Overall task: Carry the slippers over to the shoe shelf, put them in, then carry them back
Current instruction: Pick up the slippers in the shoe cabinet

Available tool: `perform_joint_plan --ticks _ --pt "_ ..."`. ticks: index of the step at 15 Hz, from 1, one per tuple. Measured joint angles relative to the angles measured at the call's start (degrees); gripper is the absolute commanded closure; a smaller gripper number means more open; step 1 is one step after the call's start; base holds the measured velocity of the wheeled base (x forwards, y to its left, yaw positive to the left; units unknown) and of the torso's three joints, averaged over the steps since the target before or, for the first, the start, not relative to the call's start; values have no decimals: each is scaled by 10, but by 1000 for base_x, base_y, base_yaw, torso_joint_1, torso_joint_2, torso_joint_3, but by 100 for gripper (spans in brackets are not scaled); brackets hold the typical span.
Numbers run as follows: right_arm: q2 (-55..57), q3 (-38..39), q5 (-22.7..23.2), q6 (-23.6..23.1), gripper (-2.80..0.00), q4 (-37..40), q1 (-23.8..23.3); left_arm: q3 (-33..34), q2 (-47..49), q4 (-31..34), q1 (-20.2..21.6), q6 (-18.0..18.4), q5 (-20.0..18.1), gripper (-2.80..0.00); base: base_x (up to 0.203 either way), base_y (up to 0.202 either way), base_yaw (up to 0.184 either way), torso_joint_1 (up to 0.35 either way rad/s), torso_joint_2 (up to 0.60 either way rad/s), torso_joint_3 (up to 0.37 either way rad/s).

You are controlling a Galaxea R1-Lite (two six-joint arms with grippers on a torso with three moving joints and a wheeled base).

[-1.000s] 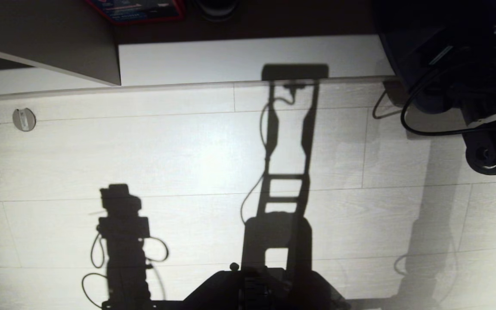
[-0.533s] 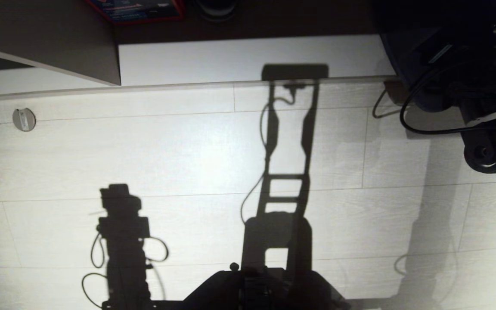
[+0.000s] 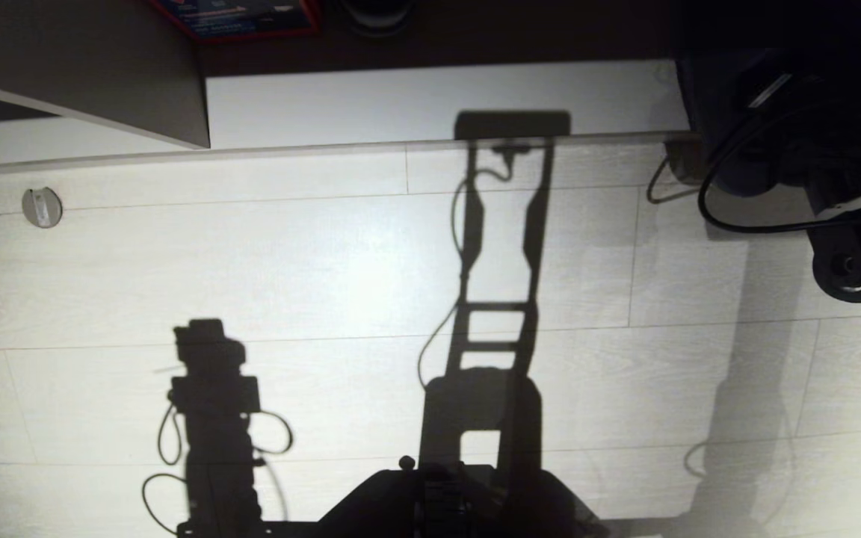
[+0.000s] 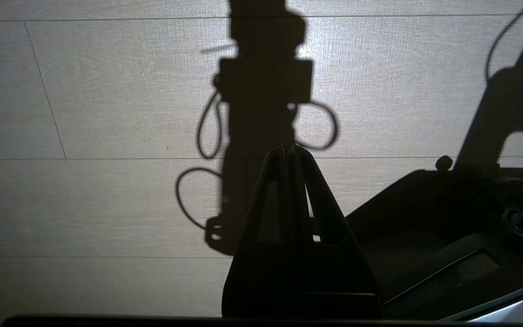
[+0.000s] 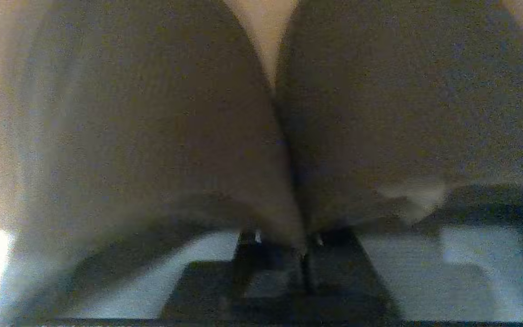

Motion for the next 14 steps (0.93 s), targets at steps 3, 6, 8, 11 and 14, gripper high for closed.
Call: perform_joint_plan --ticks 3,6,8,11,14 --pt "-15 18 -1 2 0 0 0 0 0 0 0 0 0 0 0 0 0 0 0 0" --pt "-39 39 -1 5 0 1 0 0 0 0 0 0 0 0 0 0 0 0 0 0" --pt "-57 55 -1 7 0 0 0 0 0 0 0 0 1 0 0 0 0 0 0 0" --pt "-82 80 -1 8 0 1 1 0 0 0 0 0 0 0 0 0 0 0 0 0" --pt "-131 159 0 4 0 3 14 0 0 0 0 0 0 0 0 0 0 0 0 0"
